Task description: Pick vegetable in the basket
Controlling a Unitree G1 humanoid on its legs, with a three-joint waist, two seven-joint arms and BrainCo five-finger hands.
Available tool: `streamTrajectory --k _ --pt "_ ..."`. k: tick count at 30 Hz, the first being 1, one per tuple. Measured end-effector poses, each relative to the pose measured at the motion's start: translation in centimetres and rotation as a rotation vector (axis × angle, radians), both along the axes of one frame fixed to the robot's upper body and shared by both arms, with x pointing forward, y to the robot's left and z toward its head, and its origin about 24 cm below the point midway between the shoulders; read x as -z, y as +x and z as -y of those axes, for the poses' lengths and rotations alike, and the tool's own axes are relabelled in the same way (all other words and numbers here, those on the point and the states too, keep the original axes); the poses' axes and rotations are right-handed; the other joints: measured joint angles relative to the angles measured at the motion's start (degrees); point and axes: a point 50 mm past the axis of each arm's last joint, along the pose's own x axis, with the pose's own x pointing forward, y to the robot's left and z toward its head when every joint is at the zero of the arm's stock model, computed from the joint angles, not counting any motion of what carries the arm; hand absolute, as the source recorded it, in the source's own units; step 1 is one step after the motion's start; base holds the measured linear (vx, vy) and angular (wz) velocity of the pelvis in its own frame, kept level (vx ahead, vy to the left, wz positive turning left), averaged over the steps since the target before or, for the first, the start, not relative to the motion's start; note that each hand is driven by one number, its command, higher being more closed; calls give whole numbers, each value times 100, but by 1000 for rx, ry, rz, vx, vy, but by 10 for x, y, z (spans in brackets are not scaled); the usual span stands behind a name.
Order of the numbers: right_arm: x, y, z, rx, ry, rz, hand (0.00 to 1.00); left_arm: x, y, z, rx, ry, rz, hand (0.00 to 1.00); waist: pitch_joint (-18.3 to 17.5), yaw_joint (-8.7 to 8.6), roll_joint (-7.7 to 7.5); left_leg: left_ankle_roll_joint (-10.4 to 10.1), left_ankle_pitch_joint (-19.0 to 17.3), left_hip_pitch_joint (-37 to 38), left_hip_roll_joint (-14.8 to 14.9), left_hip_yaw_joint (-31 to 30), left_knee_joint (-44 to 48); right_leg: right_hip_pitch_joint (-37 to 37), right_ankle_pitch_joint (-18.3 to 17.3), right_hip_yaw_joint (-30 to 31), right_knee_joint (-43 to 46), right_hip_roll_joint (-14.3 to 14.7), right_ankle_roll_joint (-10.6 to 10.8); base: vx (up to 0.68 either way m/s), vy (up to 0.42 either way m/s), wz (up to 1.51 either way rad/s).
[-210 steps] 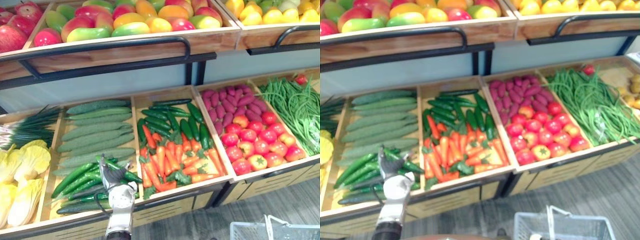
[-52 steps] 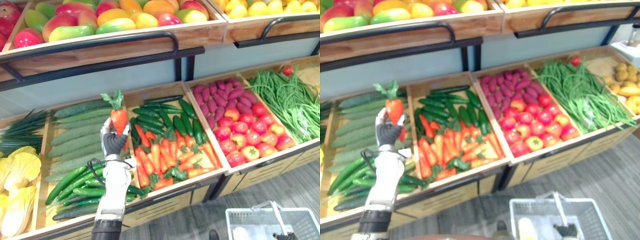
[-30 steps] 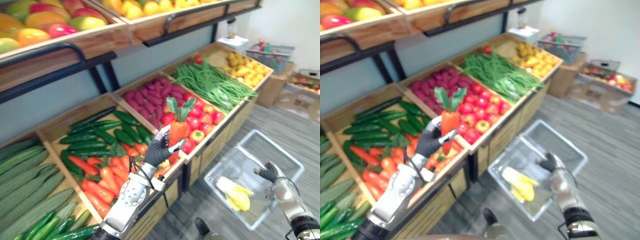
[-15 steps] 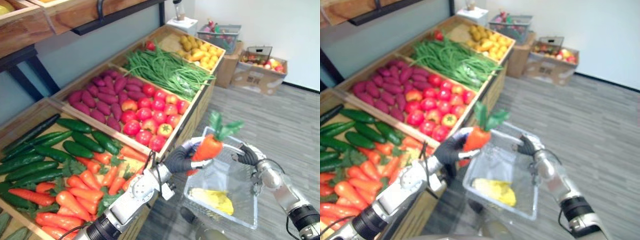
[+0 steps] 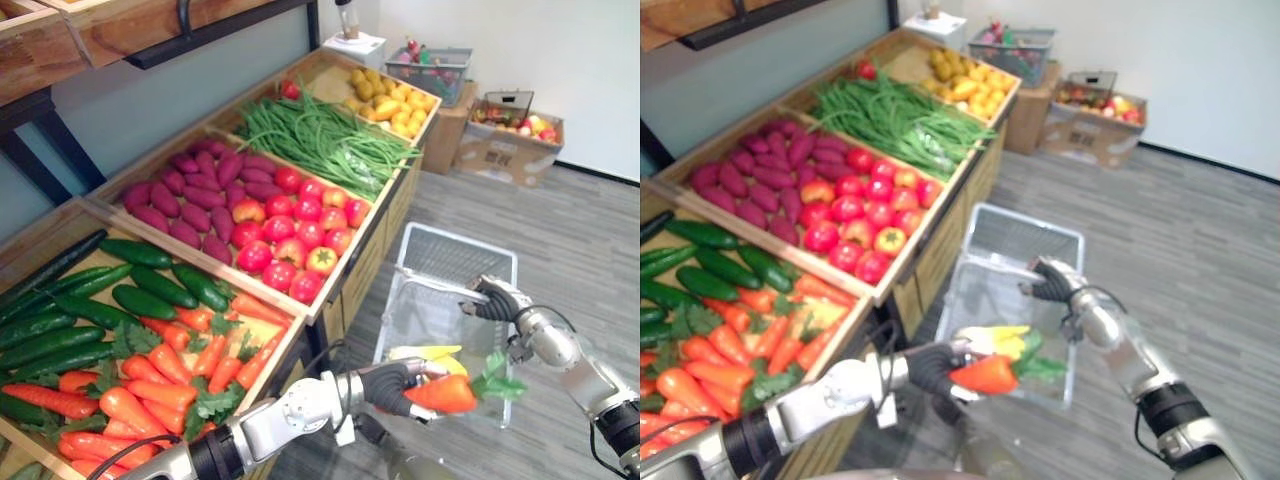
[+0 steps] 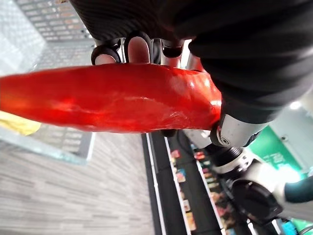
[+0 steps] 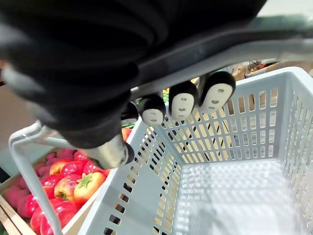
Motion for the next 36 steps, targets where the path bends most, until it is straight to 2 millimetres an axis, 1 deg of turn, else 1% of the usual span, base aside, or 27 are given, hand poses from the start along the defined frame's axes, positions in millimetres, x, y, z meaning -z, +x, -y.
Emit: streamTrajectory --k 3,5,6,11,13,14,15,16,18,22,24,25,28,33,35,36 --pt "-5 2 -7 -29 12 13 100 12 3 -1 -5 68 23 100 0 -95 -1 4 -45 -16 47 -8 69 0 -11 -27 -16 1 -4 42 -13 2" --pt "-6 4 -13 -50 30 11 100 18 9 3 2 116 52 100 0 -193 -1 11 -69 -14 42 5 86 0 -12 -20 -18 -2 -5 75 -8 -6" --pt "-3 4 -20 -75 51 0 100 23 16 10 7 168 106 100 0 -264 -1 17 -75 4 24 45 83 -2 -11 12 -21 9 -6 111 -12 -10" --pt "-1 4 -23 -87 56 -18 100 32 20 16 -17 190 108 100 0 -289 -1 20 -73 44 -12 118 56 -3 -10 88 -12 40 -5 66 -21 -9" --pt "1 3 -26 -92 68 -28 100 40 27 18 -42 242 143 100 0 -310 -2 28 -68 55 -76 114 -8 1 -5 114 -12 17 3 38 -27 -3" --pt "3 3 -27 -96 67 -38 100 44 34 16 -84 264 152 0 0 -342 -1 47 -56 47 -135 95 -57 3 -1 117 -26 -26 11 0 0 0" --pt "4 3 -28 -99 67 -43 100 44 37 16 -107 265 157 0 2 -363 -4 56 -41 40 -181 66 -102 4 5 117 -37 -57 19 15 -30 13" --pt "6 3 -28 -99 75 -57 100 46 44 12 -159 272 156 0 8 -440 -11 85 -14 18 -257 -42 -183 32 18 100 -83 -142 40 -2 -35 18" --pt "15 2 -25 -73 98 -91 100 49 55 8 -255 282 163 0 19 -495 -30 116 11 0 -389 -167 -297 83 48 79 -179 -284 85 -21 -47 18" --pt "28 -3 -21 -42 121 -140 100 54 70 -3 -382 330 191 0 62 -574 -82 187 5 -121 -547 -359 -342 87 90 9 -327 -535 153 -35 -54 19" --pt "33 -7 -18 -33 118 -169 100 55 76 -9 -440 356 210 0 114 -582 -122 232 -15 -201 -606 -450 -325 69 107 -21 -375 -645 181 -31 -52 18" --pt "38 -10 -13 -10 119 -188 100 56 78 -9 -470 353 202 0 130 -576 -132 257 -27 -234 -622 -508 -316 73 112 -59 -403 -672 189 -28 -60 20" --pt "45 -15 -7 18 118 -216 100 54 84 -11 -541 347 209 0 149 -585 -133 294 -51 -292 -661 -645 -302 70 112 -100 -426 -741 190 -1 -33 12" --pt "53 -21 7 81 122 -243 100 53 86 -11 -564 343 206 0 158 -593 -136 330 -72 -359 -666 -829 -290 83 114 -211 -423 -827 195 19 -27 12" --pt "56 -23 13 104 120 -255 100 50 87 -8 -565 328 211 0 168 -572 -129 345 -79 -401 -656 -904 -265 83 113 -264 -425 -865 196 16 -27 19" --pt "58 -24 16 119 119 -264 100 43 89 -6 -566 303 225 0 187 -569 -119 366 -91 -436 -648 -993 -246 90 112 -318 -425 -890 196 9 -20 19"
